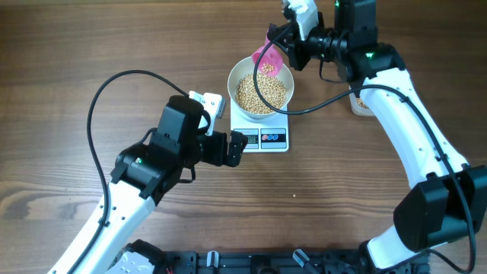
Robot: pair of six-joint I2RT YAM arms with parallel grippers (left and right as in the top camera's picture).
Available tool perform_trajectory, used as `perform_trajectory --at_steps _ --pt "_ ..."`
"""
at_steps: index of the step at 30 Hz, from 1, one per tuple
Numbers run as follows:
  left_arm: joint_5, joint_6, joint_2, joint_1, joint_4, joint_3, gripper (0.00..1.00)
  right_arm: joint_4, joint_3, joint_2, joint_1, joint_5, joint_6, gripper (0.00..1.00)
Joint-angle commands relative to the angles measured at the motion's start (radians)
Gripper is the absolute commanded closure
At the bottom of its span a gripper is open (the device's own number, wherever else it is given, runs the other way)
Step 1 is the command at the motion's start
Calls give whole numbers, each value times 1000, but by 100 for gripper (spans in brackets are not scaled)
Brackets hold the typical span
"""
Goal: Scoop item into bowl and weigh 150g on scale
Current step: 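Tilt the scoop over the bowl to trickle soybeans in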
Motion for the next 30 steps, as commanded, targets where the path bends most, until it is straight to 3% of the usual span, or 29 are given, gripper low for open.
perform_trajectory --at_steps 1,30 --pt "-2 5 5 -5 3 0 0 15 1 -18 -4 -8 -16 96" --pt "-2 5 5 -5 3 0 0 7 0 -6 -3 3 -109 96"
